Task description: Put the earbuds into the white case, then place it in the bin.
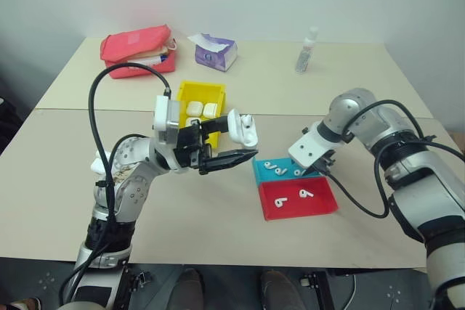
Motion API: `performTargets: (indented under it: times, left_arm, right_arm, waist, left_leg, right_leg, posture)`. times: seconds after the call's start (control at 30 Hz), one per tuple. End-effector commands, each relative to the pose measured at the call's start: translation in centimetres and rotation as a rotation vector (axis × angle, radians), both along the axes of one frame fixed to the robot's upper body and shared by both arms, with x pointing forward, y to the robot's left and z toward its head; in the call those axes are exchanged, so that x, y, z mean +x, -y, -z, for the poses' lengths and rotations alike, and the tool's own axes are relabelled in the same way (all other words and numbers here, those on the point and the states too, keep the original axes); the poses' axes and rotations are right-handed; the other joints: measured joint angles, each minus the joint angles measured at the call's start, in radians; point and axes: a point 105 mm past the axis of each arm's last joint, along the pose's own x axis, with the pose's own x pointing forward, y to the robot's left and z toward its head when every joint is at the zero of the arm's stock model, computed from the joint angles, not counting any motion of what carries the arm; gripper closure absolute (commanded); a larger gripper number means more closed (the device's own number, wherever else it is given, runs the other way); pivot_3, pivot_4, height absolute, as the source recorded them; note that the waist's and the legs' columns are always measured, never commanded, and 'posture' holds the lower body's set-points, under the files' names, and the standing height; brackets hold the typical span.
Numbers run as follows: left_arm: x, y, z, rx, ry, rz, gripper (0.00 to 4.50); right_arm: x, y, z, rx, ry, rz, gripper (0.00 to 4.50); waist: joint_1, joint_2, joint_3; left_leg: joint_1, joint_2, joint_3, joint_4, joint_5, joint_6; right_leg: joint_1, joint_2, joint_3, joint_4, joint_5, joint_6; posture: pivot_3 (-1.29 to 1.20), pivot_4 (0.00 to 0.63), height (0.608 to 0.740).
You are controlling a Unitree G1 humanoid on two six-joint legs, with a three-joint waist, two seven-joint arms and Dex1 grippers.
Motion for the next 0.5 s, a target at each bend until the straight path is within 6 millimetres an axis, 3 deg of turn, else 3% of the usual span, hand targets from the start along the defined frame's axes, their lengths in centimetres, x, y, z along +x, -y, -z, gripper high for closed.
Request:
performTargets:
  times: [0.03,0.5]
  left_arm:
    - [-0.74,-0.19,-1.06,-0.013,0.064,-0.005,1.72]
    - [-0.99,-0.07,-1.23,-0.016,0.064,-0.015,1.72]
  right_arm:
    - [0.08,-0.12,-0.86,-0.018,0.016,-0.038,2.22]
    - [-0.04,-0.31,-0.33,-0.01,0.001,-0.04,2.22]
  waist:
    - [0.0,0.0,0.0]
    - [0.0,0.0,0.0]
  left_leg:
    - [0.0,0.0,0.0,0.0,0.0,0.0]
    - [0.001,0.0,0.0,0.0,0.0,0.0]
  right_leg:
    - [0.0,0.0,0.0,0.0,0.0,0.0]
    - [0.0,0.0,0.0,0.001,0.0,0.0]
  posture:
    - [0.0,0.15,0.74]
    - [0.0,0.15,0.74]
